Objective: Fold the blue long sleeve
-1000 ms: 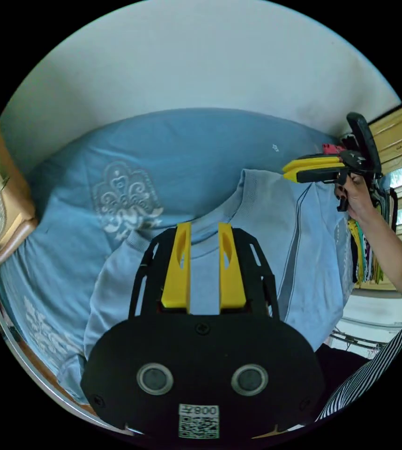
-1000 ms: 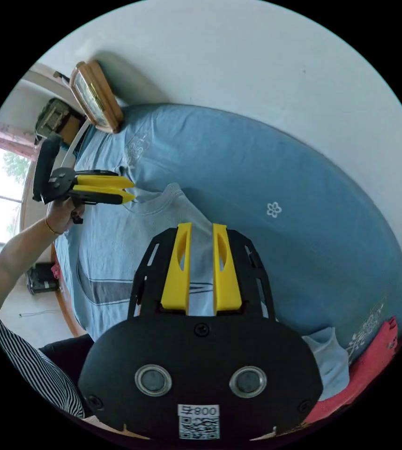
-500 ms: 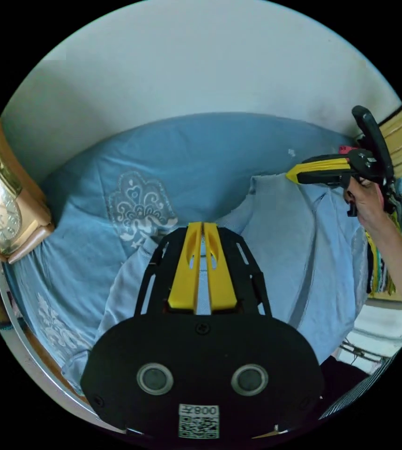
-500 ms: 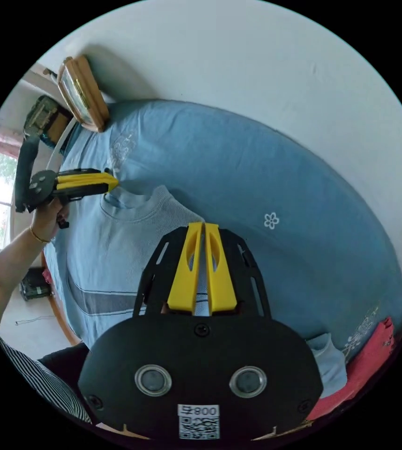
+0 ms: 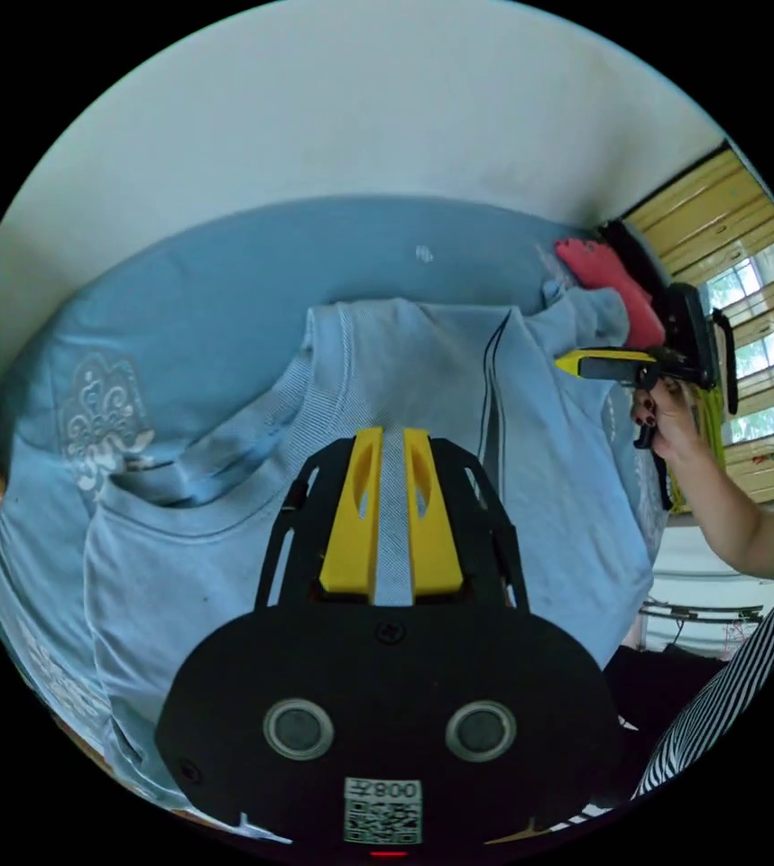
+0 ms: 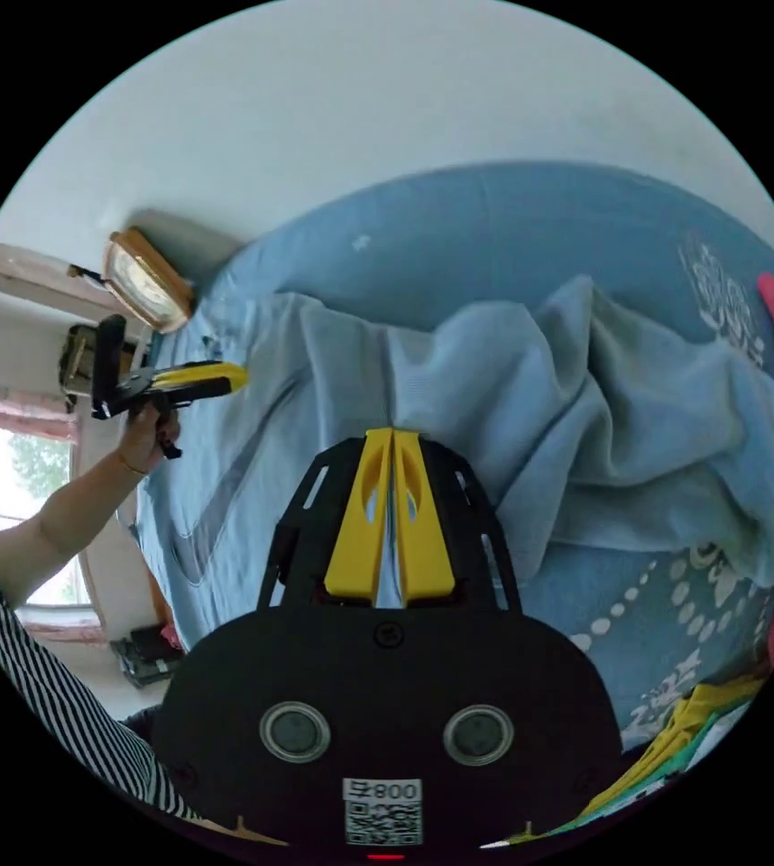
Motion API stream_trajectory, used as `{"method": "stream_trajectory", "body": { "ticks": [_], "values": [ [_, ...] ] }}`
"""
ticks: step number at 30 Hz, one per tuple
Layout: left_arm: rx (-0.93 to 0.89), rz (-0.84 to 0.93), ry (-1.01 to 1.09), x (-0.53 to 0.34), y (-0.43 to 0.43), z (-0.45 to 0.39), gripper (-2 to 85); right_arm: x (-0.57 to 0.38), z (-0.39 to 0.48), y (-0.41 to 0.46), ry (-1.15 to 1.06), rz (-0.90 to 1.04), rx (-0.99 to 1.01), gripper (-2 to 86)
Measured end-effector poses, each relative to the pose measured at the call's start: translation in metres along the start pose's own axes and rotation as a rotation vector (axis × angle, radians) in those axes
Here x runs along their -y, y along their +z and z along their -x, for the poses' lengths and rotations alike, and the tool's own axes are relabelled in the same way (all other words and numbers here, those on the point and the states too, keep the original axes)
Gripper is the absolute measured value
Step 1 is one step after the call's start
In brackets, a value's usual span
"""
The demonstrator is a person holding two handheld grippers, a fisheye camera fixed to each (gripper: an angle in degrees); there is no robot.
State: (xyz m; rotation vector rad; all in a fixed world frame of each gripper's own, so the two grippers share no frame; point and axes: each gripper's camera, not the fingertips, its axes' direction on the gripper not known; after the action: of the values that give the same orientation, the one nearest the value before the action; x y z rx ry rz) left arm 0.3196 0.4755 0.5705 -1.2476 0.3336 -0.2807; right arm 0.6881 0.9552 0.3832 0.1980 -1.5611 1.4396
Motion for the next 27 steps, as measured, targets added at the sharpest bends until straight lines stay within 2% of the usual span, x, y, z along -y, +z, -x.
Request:
{"method": "stream_trajectory", "body": {
  "ticks": [1, 3, 6, 10, 14, 21, 27],
  "values": [
    [0.015, 0.035, 0.001, 0.004, 0.012, -0.001, 2.2, -0.011, -0.016, 0.004, 0.038, 0.034, -0.006, 0.3],
    [-0.017, 0.019, -0.051, 0.013, 0.030, -0.001, 2.7, -0.028, -0.032, -0.012, 0.051, -0.029, 0.065, 0.5],
    [-0.039, -0.034, -0.047, 0.018, 0.043, -0.012, 3.4, -0.071, -0.060, -0.056, 0.121, -0.158, -0.050, 1.1],
    [-0.168, -0.078, 0.020, 0.040, 0.067, -0.041, 6.5, -0.145, -0.139, -0.116, 0.385, -0.278, -0.175, 5.5],
    [-0.300, -0.068, 0.158, 0.095, 0.119, -0.095, 10.7, -0.201, -0.207, -0.155, 0.615, -0.390, -0.153, 9.9],
    [-0.393, -0.032, 0.363, 0.194, 0.217, -0.200, 13.3, -0.250, -0.257, -0.169, 0.733, -0.482, -0.125, 11.2],
    [-0.485, 0.002, 0.402, 0.266, 0.298, -0.262, 13.8, -0.288, -0.284, -0.173, 0.790, -0.574, -0.072, 11.1]
  ]
}}
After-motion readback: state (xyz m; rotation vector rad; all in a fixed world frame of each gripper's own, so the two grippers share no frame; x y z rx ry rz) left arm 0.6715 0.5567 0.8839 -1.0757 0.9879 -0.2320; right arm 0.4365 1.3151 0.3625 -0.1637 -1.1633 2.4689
